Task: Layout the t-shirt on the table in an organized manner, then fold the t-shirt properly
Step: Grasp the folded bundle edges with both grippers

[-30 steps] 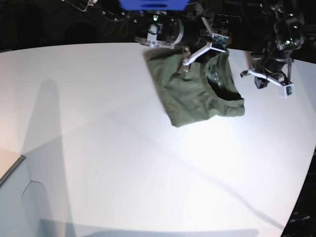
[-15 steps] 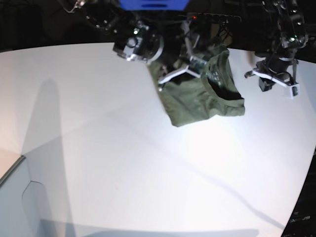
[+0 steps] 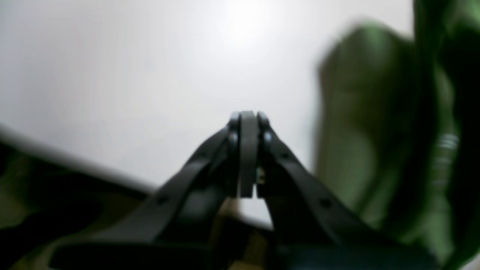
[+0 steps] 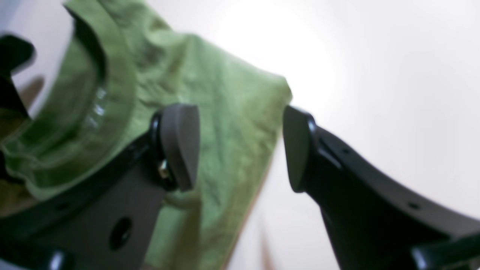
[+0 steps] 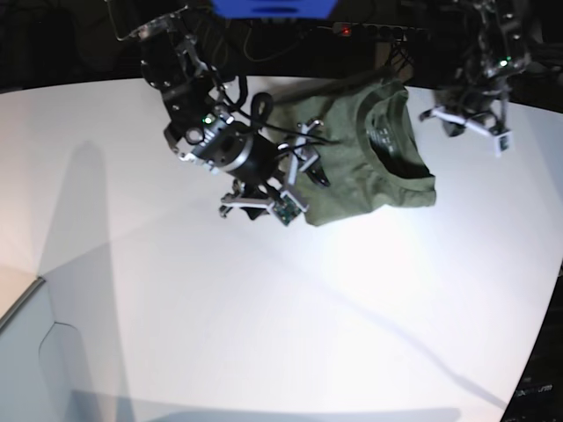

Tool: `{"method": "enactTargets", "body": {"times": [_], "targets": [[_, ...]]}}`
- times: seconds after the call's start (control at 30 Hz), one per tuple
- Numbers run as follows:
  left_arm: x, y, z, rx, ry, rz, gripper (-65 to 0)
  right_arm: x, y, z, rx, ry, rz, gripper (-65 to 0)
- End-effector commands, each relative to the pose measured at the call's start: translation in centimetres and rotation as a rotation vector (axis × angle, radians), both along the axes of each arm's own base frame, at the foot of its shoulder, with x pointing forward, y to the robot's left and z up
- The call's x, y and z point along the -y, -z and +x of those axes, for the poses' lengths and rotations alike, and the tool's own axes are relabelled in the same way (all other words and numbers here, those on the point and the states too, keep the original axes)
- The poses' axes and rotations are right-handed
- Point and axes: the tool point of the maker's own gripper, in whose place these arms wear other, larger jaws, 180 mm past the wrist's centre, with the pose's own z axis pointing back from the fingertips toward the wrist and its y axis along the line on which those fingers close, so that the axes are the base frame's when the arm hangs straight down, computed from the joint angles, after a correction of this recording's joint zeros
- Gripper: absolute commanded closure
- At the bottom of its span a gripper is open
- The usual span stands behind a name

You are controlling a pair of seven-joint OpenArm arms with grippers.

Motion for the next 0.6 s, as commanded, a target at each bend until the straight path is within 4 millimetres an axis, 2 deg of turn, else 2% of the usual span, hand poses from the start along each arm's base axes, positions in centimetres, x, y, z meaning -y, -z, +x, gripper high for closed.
{"method": "enactTargets", "body": {"times": [0.0, 0.1, 0.33, 0.4, 0.43, 0.57], "targets": [[0.1, -1.0, 1.4, 0.055, 0.012, 0.008, 0.0, -0.8, -1.6, 0.8, 0.043, -0.002, 0.049, -35.1], [2.9, -0.4, 2.9, 0.059, 0.073, -0.031, 0.0, -0.7, -1.4, 0.6, 0.037, -0.003, 0.045, -35.1], [5.9, 1.9, 5.3, 0.025, 0.109, -0.102, 0.0, 0.2, -0.8, 0.4, 0.033, -0.003, 0.022, -35.1], [6.3, 2.0, 5.6, 0.027, 0.106, -0.114, 0.0, 0.3, -0.9, 0.6, 0.036, -0.001, 0.021, -35.1], [6.7, 1.9, 5.9, 0.034, 0.106, -0.121, 0.0, 1.2, -0.7, 0.8, 0.036, 0.015, 0.01, -35.1], [7.3, 0.1, 9.1, 0.103, 0.109, -0.131, 0.0, 3.1, -0.6, 1.9, 0.038, 0.075, 0.002, -35.1]]}}
